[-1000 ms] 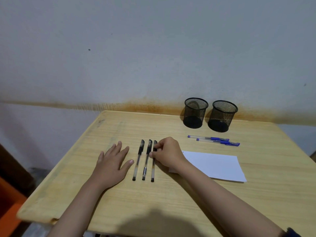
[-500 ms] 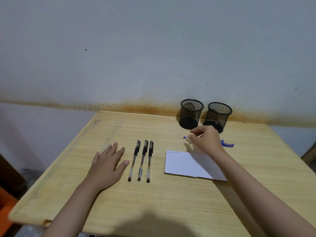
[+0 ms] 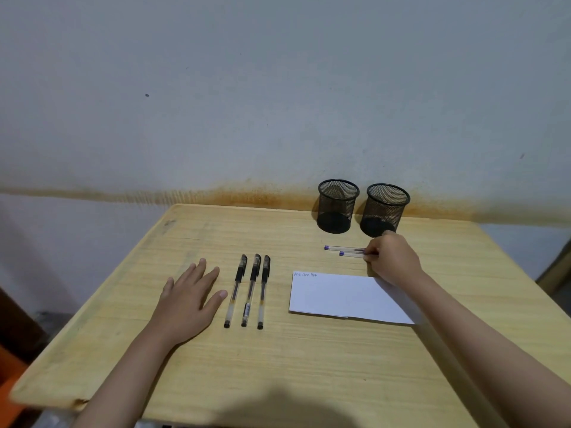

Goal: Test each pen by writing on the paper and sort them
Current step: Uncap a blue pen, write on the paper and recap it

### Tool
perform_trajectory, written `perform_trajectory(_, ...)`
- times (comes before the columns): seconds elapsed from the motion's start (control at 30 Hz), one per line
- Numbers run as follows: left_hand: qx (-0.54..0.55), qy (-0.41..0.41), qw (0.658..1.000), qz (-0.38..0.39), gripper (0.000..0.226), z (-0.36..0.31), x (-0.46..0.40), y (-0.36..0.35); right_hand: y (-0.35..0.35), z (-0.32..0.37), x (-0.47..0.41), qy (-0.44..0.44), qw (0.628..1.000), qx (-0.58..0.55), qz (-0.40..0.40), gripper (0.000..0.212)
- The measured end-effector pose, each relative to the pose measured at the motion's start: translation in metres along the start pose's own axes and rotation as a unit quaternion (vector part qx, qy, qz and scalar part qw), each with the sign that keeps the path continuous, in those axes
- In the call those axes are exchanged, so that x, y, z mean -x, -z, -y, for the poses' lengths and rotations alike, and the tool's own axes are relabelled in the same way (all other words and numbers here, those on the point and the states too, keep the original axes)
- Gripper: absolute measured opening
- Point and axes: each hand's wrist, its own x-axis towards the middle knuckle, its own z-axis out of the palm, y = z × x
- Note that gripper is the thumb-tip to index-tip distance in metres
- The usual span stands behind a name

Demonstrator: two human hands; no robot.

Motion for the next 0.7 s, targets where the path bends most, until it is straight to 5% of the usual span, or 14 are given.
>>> perform_trajectory(0.37,0.029,0.002,1.000,-0.008,0.060,-0.001,-0.001,0.002,0.012,0.008,0.007,0.076,0.994,-0.026,-0.070,0.009)
perform_trajectory(0.53,0.151,0.030,0.987,-0.049,0.055,-0.010,-0.001,0.013,0.032,0.032,0.018,0.106,0.948,-0.262,-0.145,0.011)
perform_trajectory(0.7,0.320,0.001,0.935,-0.151,0.035,-0.078,0.005,0.027,0.057,0.064,0.042,0.053,0.874,-0.467,-0.121,0.012)
